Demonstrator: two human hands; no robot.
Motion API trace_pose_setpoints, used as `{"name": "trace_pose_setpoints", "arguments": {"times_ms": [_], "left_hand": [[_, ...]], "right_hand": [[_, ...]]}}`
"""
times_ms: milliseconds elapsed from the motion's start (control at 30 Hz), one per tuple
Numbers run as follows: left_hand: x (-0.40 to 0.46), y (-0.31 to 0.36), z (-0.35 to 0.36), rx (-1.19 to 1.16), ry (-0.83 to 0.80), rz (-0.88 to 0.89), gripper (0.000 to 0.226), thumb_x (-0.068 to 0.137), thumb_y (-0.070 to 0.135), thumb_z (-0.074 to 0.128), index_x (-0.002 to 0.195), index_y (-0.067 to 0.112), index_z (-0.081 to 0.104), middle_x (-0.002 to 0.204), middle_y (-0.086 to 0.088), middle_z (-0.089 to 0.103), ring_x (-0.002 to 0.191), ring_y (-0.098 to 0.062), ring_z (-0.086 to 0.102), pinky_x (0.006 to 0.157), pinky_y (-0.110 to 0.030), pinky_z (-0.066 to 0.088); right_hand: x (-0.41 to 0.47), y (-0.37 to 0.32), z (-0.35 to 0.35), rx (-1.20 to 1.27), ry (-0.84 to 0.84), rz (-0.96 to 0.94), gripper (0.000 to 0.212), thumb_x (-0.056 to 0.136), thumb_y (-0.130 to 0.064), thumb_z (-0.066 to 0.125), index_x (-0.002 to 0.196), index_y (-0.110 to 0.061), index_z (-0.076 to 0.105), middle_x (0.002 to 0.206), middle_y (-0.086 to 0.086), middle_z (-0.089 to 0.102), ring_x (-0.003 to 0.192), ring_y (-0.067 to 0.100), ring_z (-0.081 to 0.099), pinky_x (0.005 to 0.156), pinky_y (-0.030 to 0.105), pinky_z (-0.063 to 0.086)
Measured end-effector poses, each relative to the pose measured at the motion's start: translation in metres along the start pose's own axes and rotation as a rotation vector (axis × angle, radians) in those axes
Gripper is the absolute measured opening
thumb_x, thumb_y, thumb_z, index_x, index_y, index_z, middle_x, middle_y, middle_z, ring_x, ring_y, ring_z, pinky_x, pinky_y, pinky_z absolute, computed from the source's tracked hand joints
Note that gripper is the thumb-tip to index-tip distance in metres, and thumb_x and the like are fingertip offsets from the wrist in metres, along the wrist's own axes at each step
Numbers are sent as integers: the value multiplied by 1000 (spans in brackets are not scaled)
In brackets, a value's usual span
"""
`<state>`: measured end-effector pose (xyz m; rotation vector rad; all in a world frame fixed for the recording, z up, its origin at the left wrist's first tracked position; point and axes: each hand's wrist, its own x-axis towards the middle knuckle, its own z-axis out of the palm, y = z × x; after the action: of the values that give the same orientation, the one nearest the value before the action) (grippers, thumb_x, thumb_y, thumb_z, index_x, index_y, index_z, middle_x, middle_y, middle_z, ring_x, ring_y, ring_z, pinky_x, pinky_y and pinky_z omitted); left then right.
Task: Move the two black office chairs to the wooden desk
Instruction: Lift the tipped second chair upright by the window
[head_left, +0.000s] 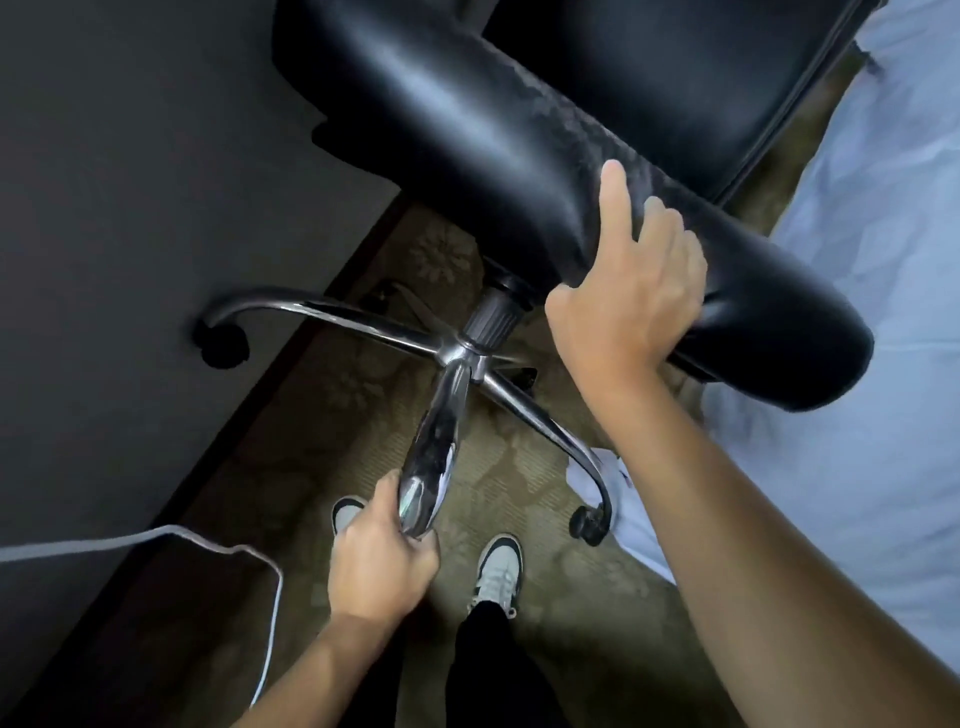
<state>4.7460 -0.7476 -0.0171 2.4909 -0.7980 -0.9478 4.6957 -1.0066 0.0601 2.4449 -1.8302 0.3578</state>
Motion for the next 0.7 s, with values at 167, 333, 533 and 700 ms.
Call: {"name": "trace_pose_setpoints", "arguments": {"times_ms": [167, 333, 533, 700], "left_hand": [[-27, -51, 11, 90, -4, -71, 40, 65, 19, 63, 101, 21, 45, 82, -6, 67, 78, -37, 63, 67, -40, 52], [-48, -93, 8, 300, -181, -82, 58, 72, 24, 62, 126, 17, 39, 115, -8, 51, 109, -32, 49, 88, -40, 44], [-83, -3, -36, 587, -351, 195, 57, 88, 43, 50, 140, 21, 39, 136, -6, 46, 129, -26, 42, 102, -37, 37], [-49, 101, -124, 154, 505, 792, 35, 84, 33, 53, 113, 15, 62, 118, -9, 58, 106, -29, 53, 89, -39, 42]], "right_hand": [[-74, 9, -11, 24, 15, -51, 92, 59, -10, 58, 146, -25, 34, 130, 16, 51, 120, 32, 48, 104, 44, 33], [-133, 23, -17, 111, -57, -112, 96, 60, -12, 65, 148, -26, 31, 136, 19, 45, 126, 35, 42, 104, 47, 30], [-177, 20, -23, 129, -128, -151, 95, 64, -13, 66, 150, -26, 27, 142, 22, 39, 132, 38, 34, 109, 48, 22], [-196, 15, -32, 140, -154, -143, 94, 69, -18, 73, 150, -27, 26, 146, 23, 38, 137, 37, 32, 112, 47, 20]]}}
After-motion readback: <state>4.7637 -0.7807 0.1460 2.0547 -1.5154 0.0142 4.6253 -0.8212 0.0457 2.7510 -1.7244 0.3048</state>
